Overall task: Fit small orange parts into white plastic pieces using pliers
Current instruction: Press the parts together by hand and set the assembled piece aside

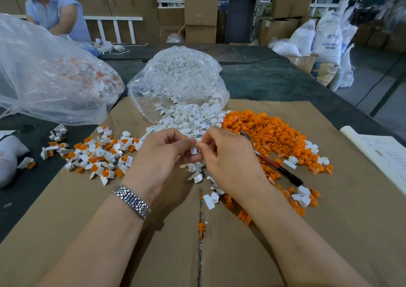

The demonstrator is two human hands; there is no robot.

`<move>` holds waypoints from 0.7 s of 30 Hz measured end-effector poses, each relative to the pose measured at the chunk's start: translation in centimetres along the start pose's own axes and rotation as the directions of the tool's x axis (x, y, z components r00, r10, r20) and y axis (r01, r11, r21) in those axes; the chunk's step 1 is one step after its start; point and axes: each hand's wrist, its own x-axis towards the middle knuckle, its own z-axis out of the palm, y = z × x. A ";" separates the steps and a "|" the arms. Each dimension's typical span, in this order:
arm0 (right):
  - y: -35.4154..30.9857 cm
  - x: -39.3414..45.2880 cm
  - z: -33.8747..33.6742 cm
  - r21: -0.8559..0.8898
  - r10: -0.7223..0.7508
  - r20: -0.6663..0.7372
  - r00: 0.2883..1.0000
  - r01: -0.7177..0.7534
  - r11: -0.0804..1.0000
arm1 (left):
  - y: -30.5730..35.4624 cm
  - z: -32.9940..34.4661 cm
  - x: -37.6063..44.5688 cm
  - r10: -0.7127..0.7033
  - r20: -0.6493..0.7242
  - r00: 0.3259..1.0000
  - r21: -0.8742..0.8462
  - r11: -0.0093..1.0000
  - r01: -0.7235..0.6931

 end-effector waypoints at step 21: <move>0.0 0.3 0.0 0.517 0.421 0.095 0.902 -0.406 0.753 | -0.5 1.8 -0.8 0.171 -0.079 0.982 0.198 0.968 -0.153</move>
